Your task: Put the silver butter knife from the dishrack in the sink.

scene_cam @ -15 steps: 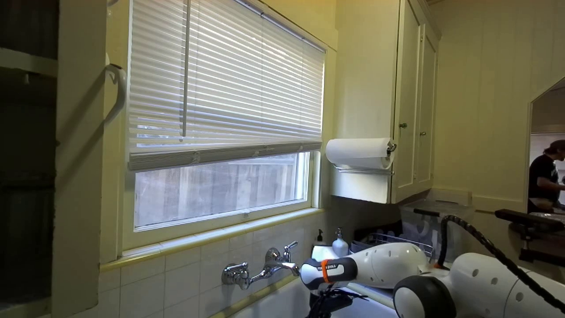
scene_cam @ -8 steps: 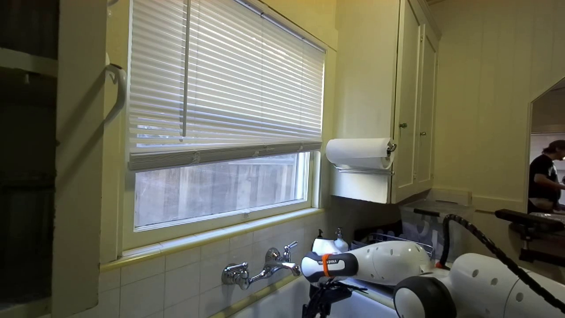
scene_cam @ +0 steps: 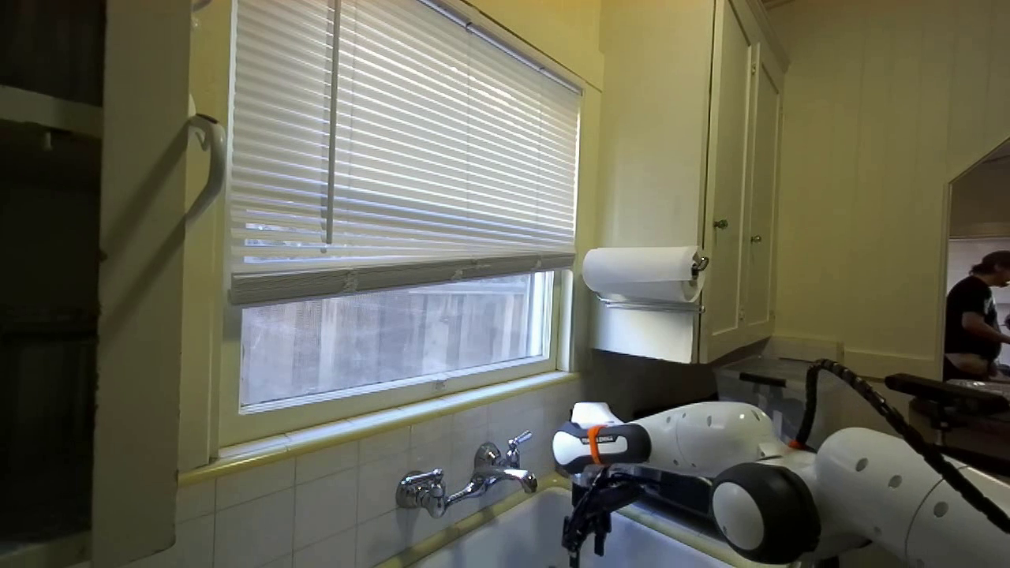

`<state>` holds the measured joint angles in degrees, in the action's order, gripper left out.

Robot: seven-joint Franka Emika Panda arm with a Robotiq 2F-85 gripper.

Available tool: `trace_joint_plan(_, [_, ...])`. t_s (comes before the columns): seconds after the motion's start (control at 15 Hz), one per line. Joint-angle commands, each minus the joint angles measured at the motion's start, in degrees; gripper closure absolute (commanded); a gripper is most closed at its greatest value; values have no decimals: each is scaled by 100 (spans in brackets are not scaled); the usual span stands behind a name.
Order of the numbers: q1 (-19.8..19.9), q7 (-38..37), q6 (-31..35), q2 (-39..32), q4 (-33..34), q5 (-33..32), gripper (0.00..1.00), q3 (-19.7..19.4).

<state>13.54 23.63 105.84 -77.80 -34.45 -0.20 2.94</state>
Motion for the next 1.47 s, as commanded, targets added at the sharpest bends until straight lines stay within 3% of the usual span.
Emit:
trace_joint_plan(0.0, [47,544,403,559,-684,-187,0,-94])
trace_joint_plan(0.27, [45,910,1457,1088,-1357,-306,0,-135])
trace_joint_plan(0.47, [87,781,2505,1583,-2149,-244,0,-114])
trace_joint_plan(0.53, [58,804,1988,1042,-1238,-222,0,-105])
trace_joint_plan(0.73, [69,804,2326,1342,-1701,-222,0,-107])
trace_joint_plan(0.87, [6,318,2478,1375,-1819,-97,0,-128])
trace_joint_plan(1.07, [-138,-517,3375,2045,-2897,-85,0,-229])
trace_joint_plan(1.4, [-807,-2495,5002,2638,-4065,-247,0,-965])
